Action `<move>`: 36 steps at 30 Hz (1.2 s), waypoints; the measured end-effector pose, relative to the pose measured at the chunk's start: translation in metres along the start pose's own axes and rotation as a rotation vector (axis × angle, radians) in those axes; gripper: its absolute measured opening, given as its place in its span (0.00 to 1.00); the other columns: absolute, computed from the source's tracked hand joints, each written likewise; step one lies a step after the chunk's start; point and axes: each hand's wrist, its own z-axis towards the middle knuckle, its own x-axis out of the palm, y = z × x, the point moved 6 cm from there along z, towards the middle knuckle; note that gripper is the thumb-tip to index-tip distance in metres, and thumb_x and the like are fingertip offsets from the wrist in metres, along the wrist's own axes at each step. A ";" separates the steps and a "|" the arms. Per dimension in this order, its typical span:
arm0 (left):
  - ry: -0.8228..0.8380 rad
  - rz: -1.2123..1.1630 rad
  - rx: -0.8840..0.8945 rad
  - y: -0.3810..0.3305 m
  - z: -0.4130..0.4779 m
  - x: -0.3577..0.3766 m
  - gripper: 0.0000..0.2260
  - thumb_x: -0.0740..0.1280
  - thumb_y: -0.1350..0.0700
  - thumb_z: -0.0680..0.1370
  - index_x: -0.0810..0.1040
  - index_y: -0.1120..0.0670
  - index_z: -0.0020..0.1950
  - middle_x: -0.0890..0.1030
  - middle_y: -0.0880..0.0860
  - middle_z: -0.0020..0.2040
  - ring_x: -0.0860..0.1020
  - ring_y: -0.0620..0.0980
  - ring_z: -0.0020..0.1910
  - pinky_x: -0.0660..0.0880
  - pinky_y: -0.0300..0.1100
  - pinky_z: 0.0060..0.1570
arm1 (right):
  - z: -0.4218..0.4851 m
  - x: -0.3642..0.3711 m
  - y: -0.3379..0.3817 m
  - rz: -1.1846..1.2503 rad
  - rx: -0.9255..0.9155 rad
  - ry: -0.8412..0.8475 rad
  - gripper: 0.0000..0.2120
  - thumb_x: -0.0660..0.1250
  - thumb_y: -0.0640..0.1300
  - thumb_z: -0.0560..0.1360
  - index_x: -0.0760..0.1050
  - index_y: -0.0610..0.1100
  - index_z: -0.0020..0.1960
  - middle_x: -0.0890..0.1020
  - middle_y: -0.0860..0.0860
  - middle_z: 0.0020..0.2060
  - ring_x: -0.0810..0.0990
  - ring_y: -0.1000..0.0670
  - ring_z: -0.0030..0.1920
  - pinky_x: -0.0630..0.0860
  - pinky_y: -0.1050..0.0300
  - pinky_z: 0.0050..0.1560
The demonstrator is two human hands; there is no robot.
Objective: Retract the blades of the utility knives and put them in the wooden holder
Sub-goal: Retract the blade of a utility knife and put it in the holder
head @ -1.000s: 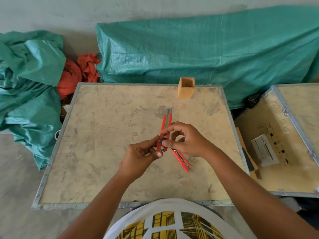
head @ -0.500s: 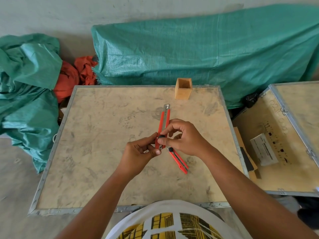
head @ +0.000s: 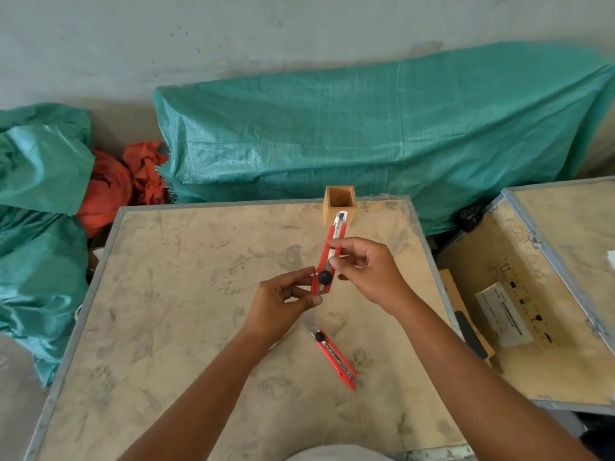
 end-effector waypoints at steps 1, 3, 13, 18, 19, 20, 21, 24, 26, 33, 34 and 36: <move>0.008 0.005 -0.010 0.000 0.013 0.002 0.22 0.78 0.65 0.69 0.82 0.53 0.61 0.87 0.50 0.51 0.86 0.50 0.46 0.80 0.37 0.50 | 0.011 -0.005 -0.002 -0.003 0.006 -0.018 0.17 0.74 0.37 0.76 0.84 0.58 0.56 0.87 0.54 0.53 0.87 0.53 0.51 0.85 0.58 0.47; 0.020 0.040 -0.016 -0.002 0.043 0.006 0.21 0.78 0.64 0.69 0.83 0.50 0.60 0.87 0.48 0.52 0.86 0.46 0.46 0.79 0.33 0.47 | 0.034 -0.017 -0.005 -0.021 0.007 -0.054 0.18 0.75 0.37 0.75 0.84 0.59 0.54 0.87 0.56 0.53 0.87 0.52 0.50 0.85 0.57 0.49; 0.100 0.391 0.015 -0.002 0.226 0.036 0.23 0.78 0.57 0.70 0.79 0.46 0.63 0.83 0.43 0.54 0.82 0.44 0.48 0.77 0.37 0.49 | 0.180 -0.079 -0.033 -0.176 -0.041 -0.296 0.16 0.76 0.33 0.72 0.86 0.49 0.55 0.88 0.49 0.50 0.87 0.53 0.42 0.84 0.59 0.47; 0.158 0.688 -0.024 0.020 0.297 0.057 0.46 0.82 0.55 0.65 0.61 0.55 0.77 0.68 0.56 0.75 0.66 0.57 0.73 0.66 0.51 0.71 | 0.231 -0.088 -0.067 -0.263 -0.029 -0.357 0.15 0.75 0.30 0.72 0.86 0.43 0.55 0.88 0.46 0.52 0.88 0.48 0.44 0.85 0.52 0.51; 0.194 0.742 -0.054 0.028 0.305 0.060 0.50 0.82 0.54 0.64 0.57 0.56 0.79 0.62 0.58 0.78 0.61 0.57 0.76 0.62 0.53 0.74 | 0.237 -0.086 -0.074 -0.295 -0.033 -0.355 0.15 0.75 0.30 0.72 0.86 0.43 0.55 0.88 0.46 0.52 0.87 0.50 0.44 0.84 0.56 0.52; 0.231 0.783 -0.074 0.035 0.313 0.063 0.52 0.82 0.53 0.64 0.53 0.57 0.79 0.58 0.58 0.79 0.57 0.58 0.78 0.60 0.54 0.75 | 0.241 -0.084 -0.081 -0.319 -0.035 -0.348 0.15 0.76 0.30 0.72 0.86 0.43 0.56 0.88 0.47 0.52 0.87 0.50 0.45 0.83 0.61 0.51; 0.262 0.811 -0.081 0.042 0.319 0.065 0.53 0.82 0.54 0.65 0.52 0.57 0.79 0.56 0.59 0.80 0.56 0.58 0.78 0.59 0.54 0.76 | 0.245 -0.082 -0.089 -0.331 -0.031 -0.339 0.15 0.76 0.31 0.72 0.86 0.43 0.55 0.88 0.47 0.52 0.87 0.49 0.45 0.82 0.65 0.51; 0.291 0.825 -0.063 0.052 0.328 0.068 0.49 0.80 0.56 0.67 0.54 0.59 0.79 0.60 0.59 0.78 0.61 0.58 0.76 0.61 0.49 0.74 | 0.250 -0.076 -0.107 -0.344 -0.010 -0.318 0.12 0.74 0.31 0.73 0.87 0.43 0.54 0.89 0.47 0.49 0.87 0.47 0.48 0.83 0.55 0.55; 0.279 0.809 -0.053 0.055 0.330 0.066 0.47 0.80 0.56 0.67 0.56 0.59 0.78 0.63 0.58 0.76 0.64 0.57 0.74 0.62 0.48 0.72 | 0.251 -0.073 -0.113 -0.369 -0.021 -0.308 0.12 0.73 0.32 0.74 0.88 0.43 0.54 0.89 0.47 0.49 0.86 0.48 0.50 0.82 0.51 0.57; 0.242 0.803 -0.058 0.060 0.327 0.061 0.47 0.80 0.56 0.67 0.57 0.60 0.78 0.63 0.59 0.76 0.64 0.57 0.74 0.62 0.47 0.72 | 0.248 -0.066 -0.118 -0.383 -0.112 -0.342 0.13 0.72 0.29 0.74 0.87 0.40 0.55 0.87 0.44 0.54 0.82 0.53 0.54 0.83 0.48 0.56; 0.242 0.805 -0.061 0.060 0.327 0.061 0.47 0.80 0.56 0.67 0.56 0.60 0.78 0.63 0.59 0.76 0.63 0.57 0.74 0.62 0.47 0.72 | 0.248 -0.065 -0.119 -0.374 -0.103 -0.343 0.13 0.72 0.29 0.74 0.87 0.40 0.55 0.87 0.43 0.55 0.81 0.54 0.55 0.83 0.47 0.57; 0.243 0.802 -0.067 0.060 0.327 0.061 0.48 0.80 0.55 0.67 0.56 0.59 0.79 0.62 0.59 0.76 0.62 0.57 0.75 0.61 0.47 0.72 | 0.247 -0.066 -0.119 -0.363 -0.085 -0.340 0.13 0.72 0.29 0.75 0.86 0.40 0.55 0.86 0.43 0.57 0.82 0.52 0.57 0.82 0.47 0.60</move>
